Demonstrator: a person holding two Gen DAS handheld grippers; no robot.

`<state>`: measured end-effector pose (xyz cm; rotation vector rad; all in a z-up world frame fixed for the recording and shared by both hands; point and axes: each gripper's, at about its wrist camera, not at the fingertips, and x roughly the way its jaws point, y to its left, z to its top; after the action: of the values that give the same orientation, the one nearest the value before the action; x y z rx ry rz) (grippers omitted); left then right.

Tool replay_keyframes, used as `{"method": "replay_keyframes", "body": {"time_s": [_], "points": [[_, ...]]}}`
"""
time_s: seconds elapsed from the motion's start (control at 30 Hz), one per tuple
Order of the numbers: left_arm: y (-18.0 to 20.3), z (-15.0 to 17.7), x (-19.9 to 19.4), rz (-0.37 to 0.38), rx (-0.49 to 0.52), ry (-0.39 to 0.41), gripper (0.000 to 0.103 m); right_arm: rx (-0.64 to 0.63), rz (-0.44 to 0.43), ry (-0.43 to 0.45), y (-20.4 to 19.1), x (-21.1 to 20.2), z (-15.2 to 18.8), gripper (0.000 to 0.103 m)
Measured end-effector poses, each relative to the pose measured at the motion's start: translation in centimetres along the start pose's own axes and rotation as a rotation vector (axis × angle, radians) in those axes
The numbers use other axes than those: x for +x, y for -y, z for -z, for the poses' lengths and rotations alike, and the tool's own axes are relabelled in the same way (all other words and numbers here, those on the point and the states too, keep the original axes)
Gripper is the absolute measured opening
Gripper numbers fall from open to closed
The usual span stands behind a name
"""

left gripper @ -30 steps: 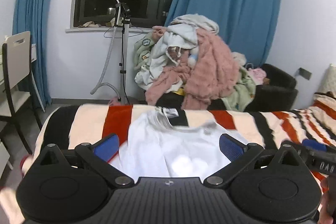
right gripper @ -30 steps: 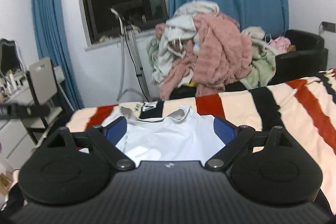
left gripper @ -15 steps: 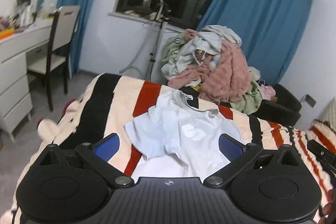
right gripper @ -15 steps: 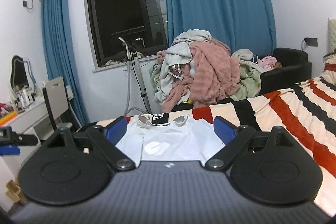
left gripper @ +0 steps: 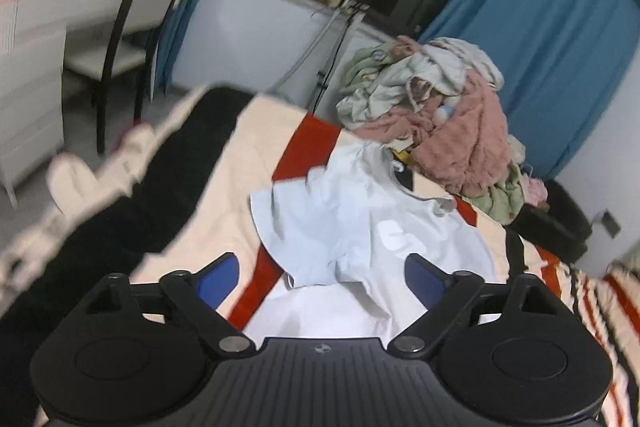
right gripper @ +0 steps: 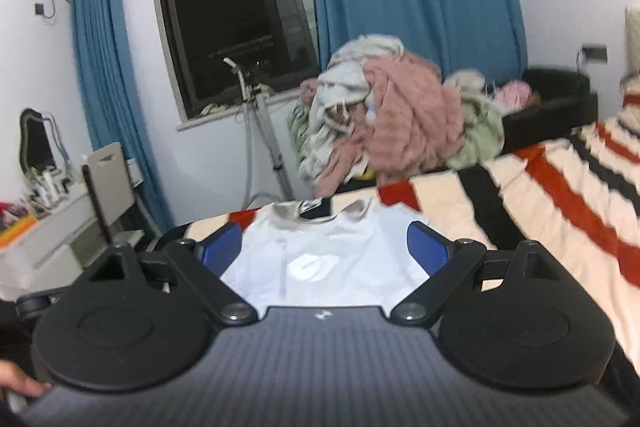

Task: Fold clothes
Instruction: 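Grasp the T-shirt hem with the left gripper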

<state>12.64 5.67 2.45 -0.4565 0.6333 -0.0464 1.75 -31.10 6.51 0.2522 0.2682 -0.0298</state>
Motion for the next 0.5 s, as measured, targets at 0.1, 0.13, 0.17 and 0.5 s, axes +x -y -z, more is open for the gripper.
{"method": "replay_keyframes", "body": {"time_s": [0.1, 0.13, 0.17, 0.5], "points": [[-1.9, 0.4, 4.7, -0.01, -0.045, -0.013, 0.076, 0.009, 0.026, 0.037, 2.2, 3.2, 3.8, 0.091], [-2.4, 0.4, 6.1, -0.018, -0.057, -0.016, 0.076, 0.012, 0.035, 0.05, 2.9, 4.3, 5.1, 0.091], [-2.7, 0.3, 7.5, -0.024, -0.062, -0.015, 0.075, 0.027, 0.038, 0.049, 3.4, 5.3, 5.7, 0.091], [-2.6, -2.0, 19.2, -0.124, 0.034, 0.005, 0.048, 0.054, 0.018, 0.049, 5.1, 12.1, 7.7, 0.091]]}}
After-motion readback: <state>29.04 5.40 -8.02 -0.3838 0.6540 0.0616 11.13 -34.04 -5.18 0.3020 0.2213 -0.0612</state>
